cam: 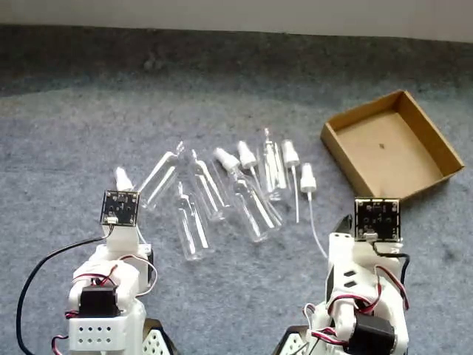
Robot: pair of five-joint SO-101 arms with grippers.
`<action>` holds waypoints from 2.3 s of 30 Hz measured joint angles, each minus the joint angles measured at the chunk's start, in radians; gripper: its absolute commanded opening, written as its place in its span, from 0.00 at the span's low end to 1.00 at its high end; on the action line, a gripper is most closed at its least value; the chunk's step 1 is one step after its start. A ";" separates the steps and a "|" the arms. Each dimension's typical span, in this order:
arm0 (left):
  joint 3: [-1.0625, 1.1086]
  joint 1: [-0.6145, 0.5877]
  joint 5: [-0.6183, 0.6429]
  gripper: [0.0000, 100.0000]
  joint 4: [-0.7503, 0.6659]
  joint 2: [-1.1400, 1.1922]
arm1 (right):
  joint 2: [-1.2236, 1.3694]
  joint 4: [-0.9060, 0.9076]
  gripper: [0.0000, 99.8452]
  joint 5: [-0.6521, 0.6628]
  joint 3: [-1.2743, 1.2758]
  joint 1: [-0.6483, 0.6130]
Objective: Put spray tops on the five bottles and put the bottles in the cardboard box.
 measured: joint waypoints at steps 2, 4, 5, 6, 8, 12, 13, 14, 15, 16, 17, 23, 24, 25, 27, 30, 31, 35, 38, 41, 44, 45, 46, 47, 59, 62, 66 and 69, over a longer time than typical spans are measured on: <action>0.000 0.000 0.000 0.01 0.000 0.000 | 0.000 -0.008 0.02 -0.043 0.000 0.000; 0.000 0.000 0.000 0.01 0.000 0.000 | 0.000 -0.034 0.02 -0.064 0.000 0.000; 0.000 0.000 0.000 0.01 0.000 0.000 | 0.000 -0.052 0.02 -0.068 0.000 0.000; 0.000 0.000 0.000 0.01 0.000 0.000 | 0.000 -0.064 0.02 -0.071 0.000 0.000; 0.000 0.000 0.000 0.01 0.000 0.000 | 0.000 -0.077 0.02 -0.071 0.000 0.018; 0.000 0.000 0.000 0.01 0.000 0.000 | 0.000 -0.083 0.03 -0.071 0.000 0.094; 0.000 0.000 0.000 0.01 0.000 0.000 | 0.000 -0.083 0.03 -0.071 0.000 0.115; 0.000 0.000 0.000 0.01 0.000 0.000 | 0.000 -0.083 0.03 -0.071 0.000 0.133; 0.000 0.000 0.000 0.01 0.000 0.000 | 0.000 -0.083 0.03 -0.049 0.000 0.146; 0.000 0.000 0.000 0.01 0.000 0.000 | 0.000 -0.083 0.03 -0.014 0.000 0.155; 0.000 0.000 0.000 0.01 0.000 0.000 | 0.000 -0.083 0.03 0.028 0.000 0.161; 0.000 0.000 0.000 0.01 0.000 0.000 | 0.146 -0.023 0.03 0.137 -0.173 0.187; 0.000 0.002 0.000 0.01 0.000 0.000 | 0.203 0.000 0.03 0.137 -0.221 0.187; 0.000 0.003 0.000 0.01 0.000 0.000 | 0.261 0.020 0.03 0.137 -0.273 0.187; 0.000 0.003 0.000 0.01 0.000 0.000 | 0.393 0.057 0.03 0.137 -0.381 0.184; 0.000 0.003 0.000 0.01 0.000 0.000 | 0.595 0.110 0.03 0.137 -0.526 0.135; 0.000 0.003 0.000 0.01 0.000 0.000 | 0.661 0.129 0.03 0.137 -0.568 0.110; 0.000 0.003 0.000 0.01 0.000 0.000 | 0.885 0.189 0.03 0.107 -0.710 0.012; 0.000 0.003 0.000 0.01 0.000 0.000 | 1.033 0.219 0.03 0.051 -0.832 -0.061; 0.000 0.003 0.000 0.01 0.000 0.000 | 1.162 0.250 0.03 -0.008 -0.947 -0.144; 0.000 0.003 0.000 0.01 0.000 0.000 | 1.281 0.281 0.03 -0.058 -1.053 -0.215; 0.000 0.003 0.000 0.01 0.000 0.000 | 1.323 0.287 0.03 -0.071 -1.086 -0.236; 0.000 0.003 0.000 0.01 0.000 0.000 | 1.361 0.295 0.03 -0.081 -1.119 -0.261; 0.000 0.003 0.000 0.01 0.000 0.000 | 1.399 0.298 0.03 -0.091 -1.148 -0.284; 0.000 0.003 0.000 0.01 0.000 0.000 | 1.809 0.298 0.27 -0.137 -1.448 -0.489; 0.000 0.003 0.000 0.01 0.000 0.000 | 1.924 0.298 0.27 -0.199 -1.542 -0.509; 0.000 0.003 0.000 0.01 0.000 0.000 | 2.096 0.298 0.27 -0.252 -1.683 -0.511; 0.000 0.003 0.000 0.01 0.000 0.000 | 2.225 0.298 0.27 -0.258 -1.783 -0.514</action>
